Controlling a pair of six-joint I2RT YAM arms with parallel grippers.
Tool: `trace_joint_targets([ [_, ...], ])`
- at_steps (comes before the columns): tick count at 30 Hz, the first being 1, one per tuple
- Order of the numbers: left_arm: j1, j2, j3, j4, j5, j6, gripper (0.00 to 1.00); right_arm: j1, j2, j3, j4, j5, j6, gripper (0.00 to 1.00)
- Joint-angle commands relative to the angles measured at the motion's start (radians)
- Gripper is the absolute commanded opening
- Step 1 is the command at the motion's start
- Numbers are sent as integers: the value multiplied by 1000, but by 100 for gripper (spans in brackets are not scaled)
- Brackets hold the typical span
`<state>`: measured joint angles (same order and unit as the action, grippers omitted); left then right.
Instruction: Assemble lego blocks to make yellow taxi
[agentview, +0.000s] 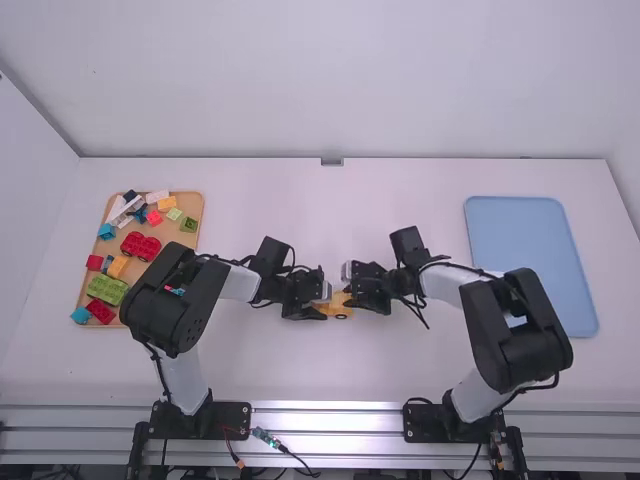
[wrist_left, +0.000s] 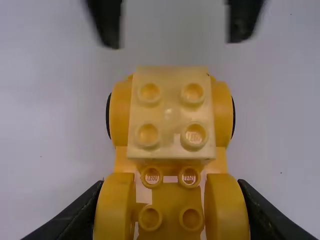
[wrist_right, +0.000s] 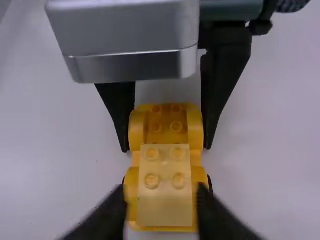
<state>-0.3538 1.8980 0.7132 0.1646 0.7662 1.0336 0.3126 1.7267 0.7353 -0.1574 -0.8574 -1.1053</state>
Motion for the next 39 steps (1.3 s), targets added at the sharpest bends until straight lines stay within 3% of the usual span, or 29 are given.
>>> trace_joint_targets([
  [1, -1, 26, -33, -24, -105, -4, 27, -5, -19, 5, -4, -57, -10, 3],
  [8, -1, 26, -33, -21, -105, -5, 27, 32, 2, 4, 32, -55, -9, 0],
  [16, 2, 26, -34, -25, -105, -6, 24, 87, 82, 4, 152, 61, 140, 0],
  [28, 3, 26, -33, -25, -105, -8, 22, 41, 104, 4, 79, 81, 128, 0],
  [39, -2, 26, -32, -25, -106, -8, 20, 69, 107, 4, 21, 157, 84, 0],
])
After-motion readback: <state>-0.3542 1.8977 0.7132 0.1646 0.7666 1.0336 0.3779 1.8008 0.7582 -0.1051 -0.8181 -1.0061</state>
